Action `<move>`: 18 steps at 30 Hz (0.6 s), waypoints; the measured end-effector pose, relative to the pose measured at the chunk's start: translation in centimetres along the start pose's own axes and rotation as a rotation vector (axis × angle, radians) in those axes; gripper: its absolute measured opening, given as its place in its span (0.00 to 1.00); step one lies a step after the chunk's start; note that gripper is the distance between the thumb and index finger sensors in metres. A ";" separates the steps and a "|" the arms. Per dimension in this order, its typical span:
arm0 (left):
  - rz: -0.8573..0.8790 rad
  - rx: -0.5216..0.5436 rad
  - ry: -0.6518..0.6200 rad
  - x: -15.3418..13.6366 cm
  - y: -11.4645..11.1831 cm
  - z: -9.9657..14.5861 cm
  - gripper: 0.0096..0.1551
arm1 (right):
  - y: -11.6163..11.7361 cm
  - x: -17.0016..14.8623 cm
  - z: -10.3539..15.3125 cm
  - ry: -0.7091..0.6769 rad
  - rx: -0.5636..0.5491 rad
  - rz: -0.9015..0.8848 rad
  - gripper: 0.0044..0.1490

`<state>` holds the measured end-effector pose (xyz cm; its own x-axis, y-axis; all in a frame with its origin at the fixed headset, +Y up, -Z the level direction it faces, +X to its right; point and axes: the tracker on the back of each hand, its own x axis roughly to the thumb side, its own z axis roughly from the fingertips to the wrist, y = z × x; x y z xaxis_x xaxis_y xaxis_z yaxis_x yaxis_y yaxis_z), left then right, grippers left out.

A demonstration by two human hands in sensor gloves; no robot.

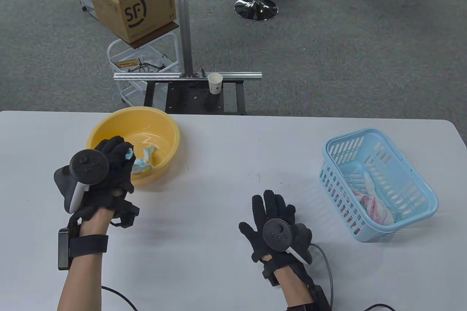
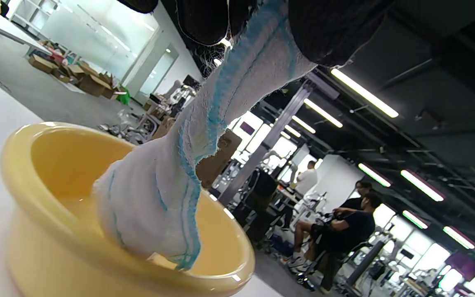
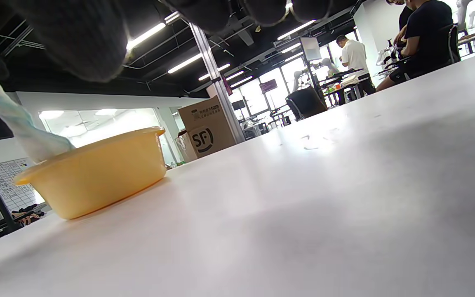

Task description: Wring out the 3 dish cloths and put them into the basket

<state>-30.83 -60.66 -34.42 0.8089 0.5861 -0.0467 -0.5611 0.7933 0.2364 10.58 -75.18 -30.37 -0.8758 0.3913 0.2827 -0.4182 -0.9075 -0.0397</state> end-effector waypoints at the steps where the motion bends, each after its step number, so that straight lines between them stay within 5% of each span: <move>1: 0.008 0.007 -0.014 0.4 0.4 0.2 0.27 | 0.0 0.1 0.0 -0.004 0.000 0.001 0.54; 18: 0.163 0.080 -0.313 9.8 5.4 5.4 0.27 | 0.2 1.5 0.2 -0.085 -0.024 0.002 0.56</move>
<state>-25.00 -51.56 -28.38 0.7313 0.6151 0.2947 -0.6818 0.6709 0.2916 9.24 -74.76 -29.72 -0.8536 0.3741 0.3625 -0.4229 -0.9040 -0.0630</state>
